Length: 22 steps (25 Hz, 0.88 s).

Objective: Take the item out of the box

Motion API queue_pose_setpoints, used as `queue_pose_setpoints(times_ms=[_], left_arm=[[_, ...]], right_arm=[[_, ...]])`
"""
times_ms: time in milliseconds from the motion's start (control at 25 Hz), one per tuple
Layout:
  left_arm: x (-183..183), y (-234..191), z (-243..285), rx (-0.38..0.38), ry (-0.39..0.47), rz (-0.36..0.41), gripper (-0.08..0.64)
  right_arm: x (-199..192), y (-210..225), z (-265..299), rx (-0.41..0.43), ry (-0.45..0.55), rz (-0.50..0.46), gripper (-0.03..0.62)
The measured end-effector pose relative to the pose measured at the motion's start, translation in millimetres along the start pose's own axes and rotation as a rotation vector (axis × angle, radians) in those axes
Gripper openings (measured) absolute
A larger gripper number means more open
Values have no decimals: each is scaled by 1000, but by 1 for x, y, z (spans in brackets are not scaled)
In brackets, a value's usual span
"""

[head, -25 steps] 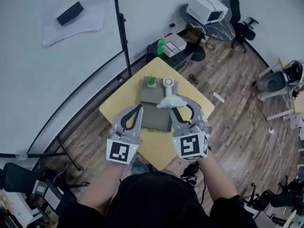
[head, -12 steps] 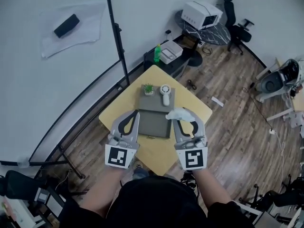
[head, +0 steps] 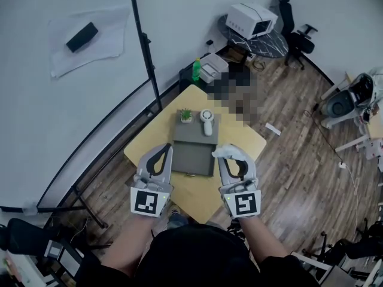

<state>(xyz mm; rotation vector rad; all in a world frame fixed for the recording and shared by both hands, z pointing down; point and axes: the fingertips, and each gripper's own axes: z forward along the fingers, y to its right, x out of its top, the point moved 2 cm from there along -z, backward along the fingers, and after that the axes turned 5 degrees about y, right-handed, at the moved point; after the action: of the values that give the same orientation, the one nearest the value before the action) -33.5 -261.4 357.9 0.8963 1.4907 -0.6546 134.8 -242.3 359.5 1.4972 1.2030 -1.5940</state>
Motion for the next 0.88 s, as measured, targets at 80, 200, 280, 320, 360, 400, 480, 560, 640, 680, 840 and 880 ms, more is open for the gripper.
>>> queue_pose_setpoints(times_ms=[80,200,280,320,360,400,480,560,640,680,840,880], left_arm=[[-1,-1,-2,3,-3,-3,0],[0,-2,-4,3,-3,-2,0],[0,-2,-5,3,-4,-3,0],[0,-2,-5,4,-5,-4,0],[-1,-3,-6,5,-5,-5,0],[-1,-3,-6,4,-6,-5,0],[-1,-3,-7,3,-6,-4,0],[-1,-4,-7,4,-4,-4,0],[-1,-5,-7,6,-2,-2,0],[-1,-5,-8,6,-2,-2,0],[-2,-7,-11,9,-5,-5,0],[-3,-7,-11,10,-6,-6,0]], right_arm=[[-2,-3,-1,-2,0,9,118],[-2,-4,-2,-12,9,32,118],[-2,-1,-3,-27,20,67,118],[-3,0,-3,-29,26,82,118],[-4,1,-3,-29,31,91,118],[-5,1,-3,-30,31,94,117],[-6,2,-3,-34,29,90,114],[-6,3,-3,-39,29,88,112],[-6,4,-2,-42,27,87,110],[-6,3,-2,-43,21,85,110],[-7,-1,-2,-35,11,68,110],[-8,-2,-2,-31,13,66,109]])
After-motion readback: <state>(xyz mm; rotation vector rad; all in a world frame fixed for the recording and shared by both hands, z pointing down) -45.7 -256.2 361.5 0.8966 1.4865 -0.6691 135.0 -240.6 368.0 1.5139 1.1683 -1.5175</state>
